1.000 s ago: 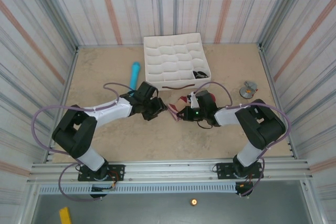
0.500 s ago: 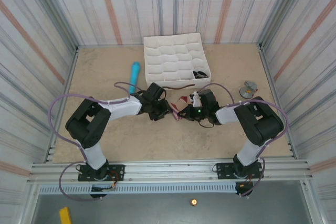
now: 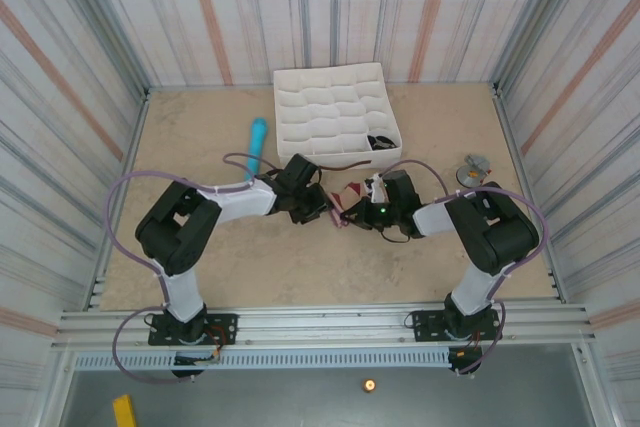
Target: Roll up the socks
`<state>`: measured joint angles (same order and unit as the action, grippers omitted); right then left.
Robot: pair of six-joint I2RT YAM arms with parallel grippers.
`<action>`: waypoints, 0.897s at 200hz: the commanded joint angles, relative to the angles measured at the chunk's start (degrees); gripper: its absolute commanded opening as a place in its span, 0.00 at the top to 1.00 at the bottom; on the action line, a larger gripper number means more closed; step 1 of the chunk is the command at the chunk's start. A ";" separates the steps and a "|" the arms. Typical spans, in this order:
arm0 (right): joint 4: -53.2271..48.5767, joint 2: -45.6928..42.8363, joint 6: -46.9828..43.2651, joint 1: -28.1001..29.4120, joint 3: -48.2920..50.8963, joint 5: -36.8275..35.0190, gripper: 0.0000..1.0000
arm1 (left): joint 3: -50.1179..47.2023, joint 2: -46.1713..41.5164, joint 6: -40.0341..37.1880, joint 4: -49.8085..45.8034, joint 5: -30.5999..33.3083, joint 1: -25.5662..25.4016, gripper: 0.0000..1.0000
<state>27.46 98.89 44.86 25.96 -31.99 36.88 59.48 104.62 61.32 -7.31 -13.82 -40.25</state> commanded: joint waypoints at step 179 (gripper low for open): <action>-12.49 4.68 -0.26 -2.18 3.69 -4.55 1.00 | 0.82 -0.79 -1.33 0.91 4.13 -0.45 0.34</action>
<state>29.91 100.20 45.01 24.60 -31.35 39.70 59.13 106.13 62.30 1.34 -12.78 -40.32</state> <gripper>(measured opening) 0.060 0.633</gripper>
